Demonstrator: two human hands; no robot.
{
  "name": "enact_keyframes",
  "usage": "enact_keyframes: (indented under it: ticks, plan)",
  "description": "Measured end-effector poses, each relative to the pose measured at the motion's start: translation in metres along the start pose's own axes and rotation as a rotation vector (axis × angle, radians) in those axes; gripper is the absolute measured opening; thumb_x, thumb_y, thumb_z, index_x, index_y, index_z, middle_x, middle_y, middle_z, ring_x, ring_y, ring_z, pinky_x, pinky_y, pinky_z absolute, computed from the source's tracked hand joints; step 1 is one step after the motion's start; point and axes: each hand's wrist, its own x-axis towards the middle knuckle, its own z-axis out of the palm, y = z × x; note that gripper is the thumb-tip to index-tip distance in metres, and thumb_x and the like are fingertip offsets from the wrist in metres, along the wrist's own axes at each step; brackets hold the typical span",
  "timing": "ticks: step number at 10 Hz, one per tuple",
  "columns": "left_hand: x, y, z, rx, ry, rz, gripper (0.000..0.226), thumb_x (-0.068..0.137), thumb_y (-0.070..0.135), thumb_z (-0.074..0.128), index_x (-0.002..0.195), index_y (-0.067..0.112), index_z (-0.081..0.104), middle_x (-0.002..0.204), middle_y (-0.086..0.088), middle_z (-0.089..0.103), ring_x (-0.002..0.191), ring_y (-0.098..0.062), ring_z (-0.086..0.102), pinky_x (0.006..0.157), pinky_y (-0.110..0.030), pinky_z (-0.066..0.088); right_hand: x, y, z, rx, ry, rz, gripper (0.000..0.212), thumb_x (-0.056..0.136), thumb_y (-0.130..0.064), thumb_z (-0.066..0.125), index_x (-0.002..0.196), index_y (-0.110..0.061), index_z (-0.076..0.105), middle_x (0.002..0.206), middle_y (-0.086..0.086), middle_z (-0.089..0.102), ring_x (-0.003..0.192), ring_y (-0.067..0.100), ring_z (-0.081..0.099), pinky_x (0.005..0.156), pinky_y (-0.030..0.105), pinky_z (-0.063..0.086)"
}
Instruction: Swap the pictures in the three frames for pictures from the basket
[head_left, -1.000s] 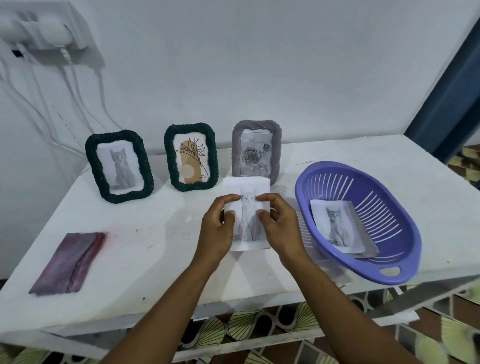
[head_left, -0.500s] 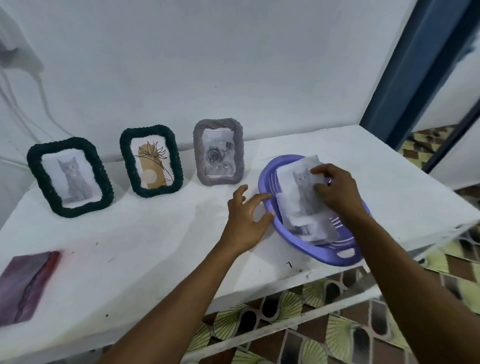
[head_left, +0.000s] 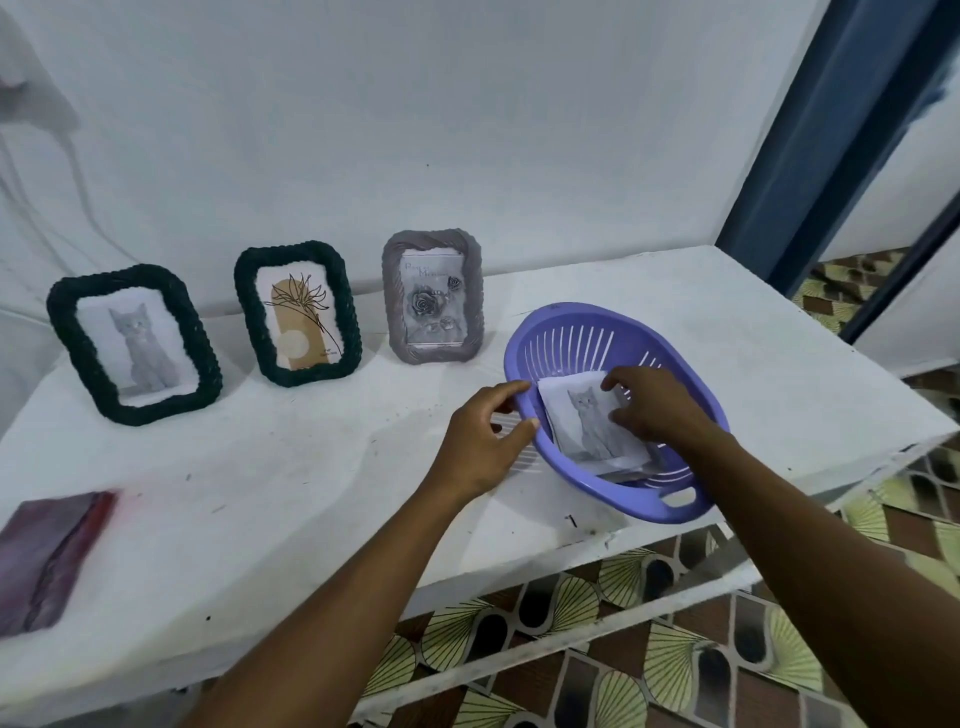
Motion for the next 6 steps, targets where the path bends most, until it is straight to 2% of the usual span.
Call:
enact_keyframes:
  ticks: [2,3,4,6]
  plan:
    - [-0.002,-0.005,-0.01,-0.006,0.041,-0.022,0.04,0.088,0.021,0.066,0.128,0.023,0.058,0.119,0.004,0.062,0.107,-0.009,0.058,0.096,-0.034,0.052,-0.004,-0.01,-0.002,-0.029,-0.047,-0.08,0.045,0.082,-0.018,0.074,0.125,-0.019,0.06,0.125,0.006,0.063,0.105,0.023,0.061,0.084,0.025,0.043]
    - [-0.005,-0.005,-0.017,0.02,0.035,-0.037,0.04,0.089,0.022,0.066,0.128,0.023,0.057,0.119,0.005,0.061,0.109,-0.01,0.058,0.096,-0.031,0.051,-0.008,-0.024,-0.003,0.004,-0.016,-0.141,0.04,0.086,-0.022,0.07,0.126,-0.018,0.06,0.124,0.004,0.065,0.106,0.022,0.062,0.087,0.027,0.045]
    - [-0.009,-0.002,-0.027,0.026,0.022,-0.034,0.044,0.09,0.028,0.065,0.131,0.024,0.054,0.123,0.005,0.059,0.111,-0.01,0.056,0.095,-0.028,0.049,-0.008,-0.042,-0.003,0.016,0.02,-0.223,0.037,0.088,-0.027,0.067,0.124,-0.02,0.06,0.12,0.001,0.067,0.101,0.019,0.064,0.084,0.025,0.045]
    - [-0.033,-0.015,-0.084,0.258,0.066,-0.025,0.042,0.092,0.036,0.061,0.132,0.027,0.053,0.127,0.007,0.054,0.114,-0.008,0.051,0.097,-0.026,0.042,-0.02,-0.104,-0.006,0.105,0.187,-0.401,0.031,0.092,-0.025,0.061,0.123,-0.018,0.062,0.119,0.001,0.068,0.108,0.022,0.061,0.093,0.033,0.044]
